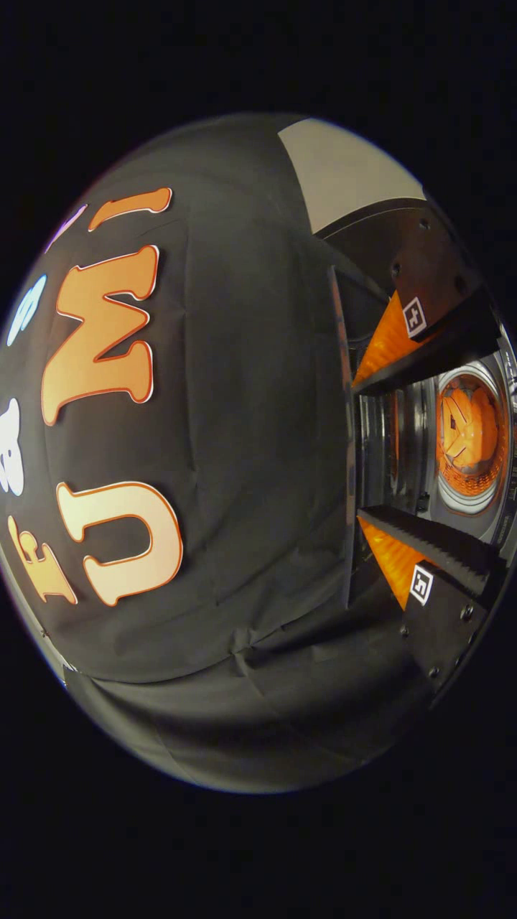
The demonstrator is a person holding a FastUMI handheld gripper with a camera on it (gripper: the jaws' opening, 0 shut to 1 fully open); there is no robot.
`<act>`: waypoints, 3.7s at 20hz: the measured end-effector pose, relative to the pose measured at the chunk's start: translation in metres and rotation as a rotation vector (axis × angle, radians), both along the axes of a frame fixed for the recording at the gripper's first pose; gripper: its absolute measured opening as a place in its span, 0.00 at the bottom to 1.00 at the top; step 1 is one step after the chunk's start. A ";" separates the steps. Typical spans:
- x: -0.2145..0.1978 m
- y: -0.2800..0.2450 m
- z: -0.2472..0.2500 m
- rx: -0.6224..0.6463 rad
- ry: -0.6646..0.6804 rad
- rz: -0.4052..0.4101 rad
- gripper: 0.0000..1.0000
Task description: Put the clothes into the washing machine and then close the washing machine lid.
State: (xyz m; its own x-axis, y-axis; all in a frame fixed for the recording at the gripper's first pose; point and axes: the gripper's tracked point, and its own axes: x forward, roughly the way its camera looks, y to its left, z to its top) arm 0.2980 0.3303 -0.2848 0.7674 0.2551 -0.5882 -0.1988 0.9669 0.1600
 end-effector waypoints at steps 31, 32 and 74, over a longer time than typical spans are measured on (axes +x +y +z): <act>-0.033 0.005 -0.019 -0.072 -0.160 -0.025 0.98; -0.039 0.005 -0.019 -0.075 -0.168 -0.028 0.98; -0.123 0.001 -0.084 -0.079 -0.073 0.013 0.98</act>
State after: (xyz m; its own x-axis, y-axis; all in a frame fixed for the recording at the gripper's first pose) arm 0.1754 0.3309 -0.3693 0.8058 0.2205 -0.5496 -0.2196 0.9732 0.0685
